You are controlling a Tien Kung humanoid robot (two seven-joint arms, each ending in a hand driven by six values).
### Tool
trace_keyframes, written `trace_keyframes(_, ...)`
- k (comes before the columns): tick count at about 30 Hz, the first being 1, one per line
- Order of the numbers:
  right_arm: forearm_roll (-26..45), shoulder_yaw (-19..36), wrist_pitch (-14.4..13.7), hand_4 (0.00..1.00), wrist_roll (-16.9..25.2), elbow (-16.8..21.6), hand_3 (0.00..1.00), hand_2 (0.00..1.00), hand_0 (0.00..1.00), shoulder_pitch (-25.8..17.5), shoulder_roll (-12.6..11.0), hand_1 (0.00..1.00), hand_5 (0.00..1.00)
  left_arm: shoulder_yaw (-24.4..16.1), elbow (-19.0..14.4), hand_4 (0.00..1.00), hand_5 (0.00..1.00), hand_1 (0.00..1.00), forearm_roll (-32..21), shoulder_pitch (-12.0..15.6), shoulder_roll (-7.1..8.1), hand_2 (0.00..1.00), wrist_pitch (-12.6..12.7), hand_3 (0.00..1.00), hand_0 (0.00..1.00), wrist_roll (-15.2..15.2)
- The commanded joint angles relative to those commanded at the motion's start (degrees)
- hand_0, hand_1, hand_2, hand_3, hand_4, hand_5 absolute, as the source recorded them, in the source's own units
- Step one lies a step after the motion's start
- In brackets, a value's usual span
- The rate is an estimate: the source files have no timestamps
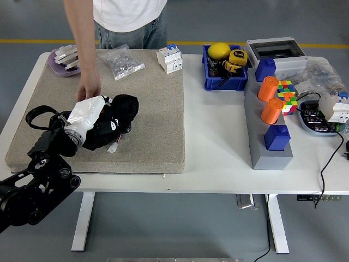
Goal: Pick the rag up,wipe the panel,place it on the desk
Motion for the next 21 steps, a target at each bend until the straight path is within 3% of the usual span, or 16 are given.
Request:
trace_keyframes(10, 0.27, -0.38, 0.06, 0.998, -0.01, 0.09, 0.775, 0.756, 0.891, 0.05, 0.02, 0.734, 0.998, 0.36, 0.68, 0.441, 0.002, 0.191, -0.14, -0.72, -2.29, 0.565, 0.33, 0.537, 0.239, 0.05)
trace_keyframes(21, 0.96, -0.95, 0.13, 0.998, -0.06, -0.16, 0.775, 0.756, 0.892, -0.12, 0.17, 0.733, 0.998, -3.7, 1.09, 0.452, 0.002, 0.191, 0.93, 1.06, -1.33, 0.564, 0.18, 0.539, 0.239, 0.05)
